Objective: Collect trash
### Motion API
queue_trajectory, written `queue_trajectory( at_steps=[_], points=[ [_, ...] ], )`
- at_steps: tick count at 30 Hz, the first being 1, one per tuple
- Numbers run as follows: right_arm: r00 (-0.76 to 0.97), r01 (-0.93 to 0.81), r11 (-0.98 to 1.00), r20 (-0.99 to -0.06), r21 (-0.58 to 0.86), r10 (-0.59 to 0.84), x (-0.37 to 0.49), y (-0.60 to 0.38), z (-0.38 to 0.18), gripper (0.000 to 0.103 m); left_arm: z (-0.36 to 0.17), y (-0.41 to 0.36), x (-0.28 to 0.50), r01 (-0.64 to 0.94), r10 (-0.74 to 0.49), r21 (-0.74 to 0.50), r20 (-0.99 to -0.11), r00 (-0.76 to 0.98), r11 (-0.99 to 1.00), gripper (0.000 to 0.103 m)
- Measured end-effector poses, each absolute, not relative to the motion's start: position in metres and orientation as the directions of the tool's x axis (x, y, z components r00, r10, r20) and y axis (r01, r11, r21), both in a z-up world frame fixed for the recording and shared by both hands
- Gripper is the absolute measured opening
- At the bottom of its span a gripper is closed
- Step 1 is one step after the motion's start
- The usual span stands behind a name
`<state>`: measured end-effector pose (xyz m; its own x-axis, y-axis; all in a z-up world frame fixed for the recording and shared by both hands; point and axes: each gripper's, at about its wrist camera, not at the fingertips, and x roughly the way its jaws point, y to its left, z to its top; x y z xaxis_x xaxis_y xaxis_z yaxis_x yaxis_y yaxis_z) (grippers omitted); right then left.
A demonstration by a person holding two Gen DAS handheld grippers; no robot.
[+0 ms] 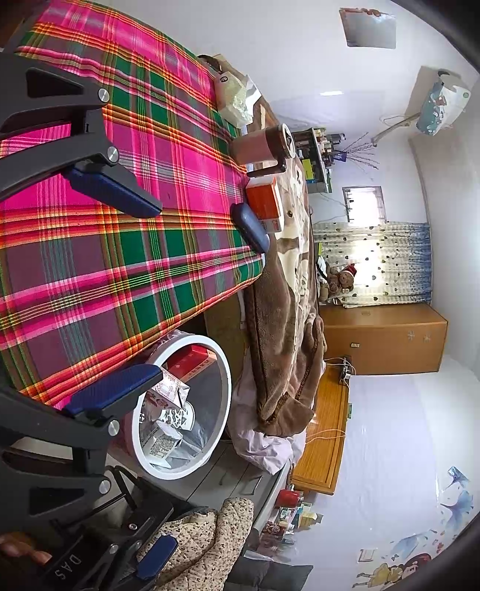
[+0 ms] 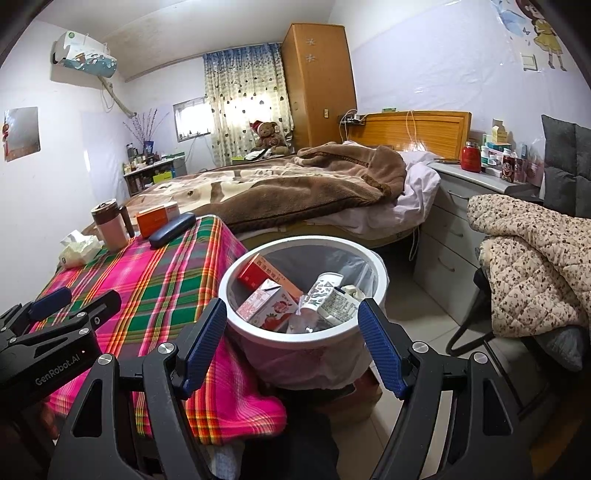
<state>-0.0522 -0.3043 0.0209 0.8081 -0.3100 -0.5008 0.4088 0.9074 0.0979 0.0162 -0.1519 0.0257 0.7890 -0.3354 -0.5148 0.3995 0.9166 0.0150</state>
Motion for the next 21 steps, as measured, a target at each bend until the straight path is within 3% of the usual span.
queue_trajectory(
  at_steps=[21],
  points=[
    [0.808,0.41,0.907,-0.499,0.095,-0.313,-0.0523,-0.3047,0.0221,0.075,0.0249,-0.1515,0.0178,0.398,-0.334,0.014,-0.518,0.788,0.917,0.081]
  ],
)
